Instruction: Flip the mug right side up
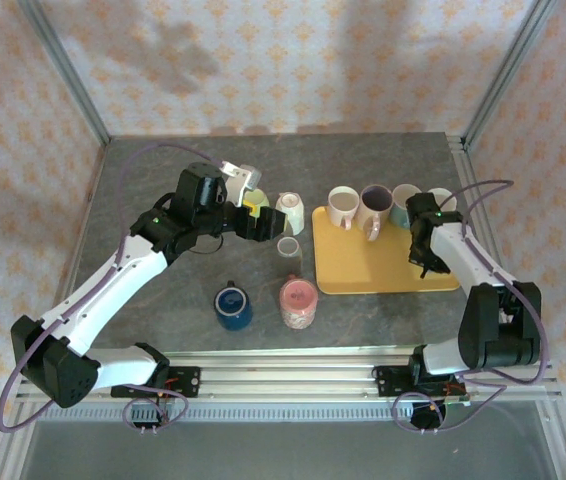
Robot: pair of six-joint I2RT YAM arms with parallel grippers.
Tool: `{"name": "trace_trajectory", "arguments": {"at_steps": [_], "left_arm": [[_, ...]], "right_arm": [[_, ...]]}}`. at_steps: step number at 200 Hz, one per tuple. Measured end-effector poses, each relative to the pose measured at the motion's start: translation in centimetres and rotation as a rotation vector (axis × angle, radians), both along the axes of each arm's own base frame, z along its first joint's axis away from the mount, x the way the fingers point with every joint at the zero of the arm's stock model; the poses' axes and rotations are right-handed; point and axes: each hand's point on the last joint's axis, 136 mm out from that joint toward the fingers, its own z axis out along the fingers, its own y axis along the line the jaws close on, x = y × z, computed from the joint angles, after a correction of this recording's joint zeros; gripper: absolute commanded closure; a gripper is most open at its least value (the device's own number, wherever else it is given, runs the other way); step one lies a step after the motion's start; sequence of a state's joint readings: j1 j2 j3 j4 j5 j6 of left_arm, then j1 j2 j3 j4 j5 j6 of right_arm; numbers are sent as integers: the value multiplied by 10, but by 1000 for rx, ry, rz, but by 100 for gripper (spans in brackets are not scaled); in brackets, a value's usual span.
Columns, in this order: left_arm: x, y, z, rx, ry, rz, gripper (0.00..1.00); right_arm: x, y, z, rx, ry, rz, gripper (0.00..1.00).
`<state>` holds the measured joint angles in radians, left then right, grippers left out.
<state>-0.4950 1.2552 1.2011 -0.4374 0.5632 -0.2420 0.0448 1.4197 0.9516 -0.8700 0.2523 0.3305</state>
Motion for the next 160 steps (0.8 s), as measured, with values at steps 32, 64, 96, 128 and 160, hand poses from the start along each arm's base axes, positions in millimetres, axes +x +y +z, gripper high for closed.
{"name": "trace_trajectory", "arguments": {"at_steps": [32,64,96,128,160], "left_arm": [[0,0,0,-1,2,2,0],[0,1,0,1,1,6,0],[1,3,-2,8,3,19,0],[1,4,-5,7,15,31,0],[1,4,-5,6,17,33,0]], "right_arm": [[7,-9,-4,-18,-4,-8,100],[16,-15,-5,-30,-20,8,100],[26,-13,-6,-24,-40,49,99],[32,-11,-7,-17,-52,74,98],[35,-10,-8,-15,-56,81,98]]}}
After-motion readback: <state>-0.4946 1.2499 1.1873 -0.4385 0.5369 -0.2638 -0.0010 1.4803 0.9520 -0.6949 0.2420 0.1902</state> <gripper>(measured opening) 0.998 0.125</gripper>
